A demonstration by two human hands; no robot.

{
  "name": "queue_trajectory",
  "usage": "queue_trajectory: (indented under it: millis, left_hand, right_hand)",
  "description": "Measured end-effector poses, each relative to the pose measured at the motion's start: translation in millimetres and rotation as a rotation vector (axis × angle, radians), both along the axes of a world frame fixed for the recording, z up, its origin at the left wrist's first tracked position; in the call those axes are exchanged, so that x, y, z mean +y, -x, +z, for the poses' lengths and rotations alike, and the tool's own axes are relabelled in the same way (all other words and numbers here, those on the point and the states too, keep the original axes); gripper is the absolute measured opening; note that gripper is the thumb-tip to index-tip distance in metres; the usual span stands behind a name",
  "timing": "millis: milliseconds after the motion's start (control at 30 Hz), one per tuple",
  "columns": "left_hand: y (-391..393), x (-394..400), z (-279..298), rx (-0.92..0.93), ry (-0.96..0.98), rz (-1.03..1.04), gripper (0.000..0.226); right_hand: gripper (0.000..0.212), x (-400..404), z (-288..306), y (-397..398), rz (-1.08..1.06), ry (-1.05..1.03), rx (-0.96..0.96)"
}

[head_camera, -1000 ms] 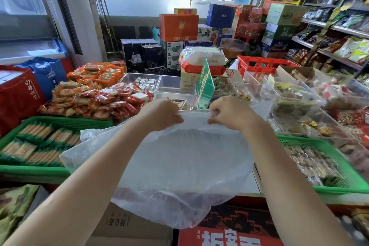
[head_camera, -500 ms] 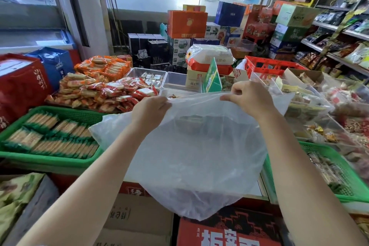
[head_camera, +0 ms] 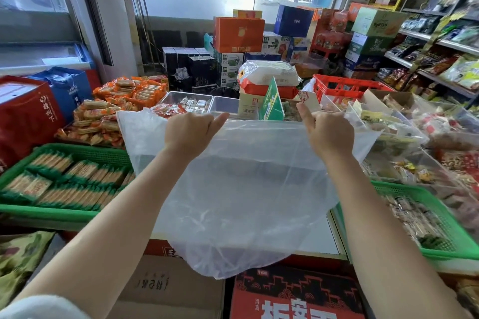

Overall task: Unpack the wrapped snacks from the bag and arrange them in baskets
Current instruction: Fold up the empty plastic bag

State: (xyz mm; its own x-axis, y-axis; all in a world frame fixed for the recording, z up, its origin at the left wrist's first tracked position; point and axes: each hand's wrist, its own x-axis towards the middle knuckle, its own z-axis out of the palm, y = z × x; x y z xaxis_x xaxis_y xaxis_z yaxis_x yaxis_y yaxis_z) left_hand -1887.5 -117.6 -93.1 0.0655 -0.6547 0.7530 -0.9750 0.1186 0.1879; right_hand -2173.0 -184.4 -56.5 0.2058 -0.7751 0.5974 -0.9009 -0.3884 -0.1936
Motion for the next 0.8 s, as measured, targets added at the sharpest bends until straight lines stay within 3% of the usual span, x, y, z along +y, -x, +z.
queue_trajectory:
  millis: [133,267,433,533,600,633,700,800]
  left_hand:
    - [-2,-3,-5,0.025,-0.054,-0.035,0.081]
    - [-4,2,-11,0.029,-0.118,-0.047,0.081]
    - [2,3,0,0.007,-0.419,0.093,0.084]
    - [25,7,14,0.257,-0.649,-0.19,0.054]
    - [48,8,28,0.383,-0.763,-0.405,0.058]
    - [58,7,31,0.389,-0.818,-0.465,0.049]
    - [70,4,32,0.351,-0.841,-0.523,0.011]
    - [61,1,31,0.438,-0.744,-0.481,0.007]
  right_hand:
    - [0.07,0,-2,2,0.032,0.017,-0.012]
    - [0.085,-6,0,11,0.047,0.031,-0.045]
    - [0.076,0,3,-1,0.07,-0.089,-0.02]
    - [0.068,12,3,-21,0.196,-0.136,0.04]
    - [0.063,22,4,-37,0.278,-0.143,0.03]
    - [0.061,26,5,-43,0.31,-0.135,0.007]
    - [0.061,31,9,-45,0.348,-0.135,-0.009]
    - [0.071,27,21,-26,0.297,-0.255,0.14]
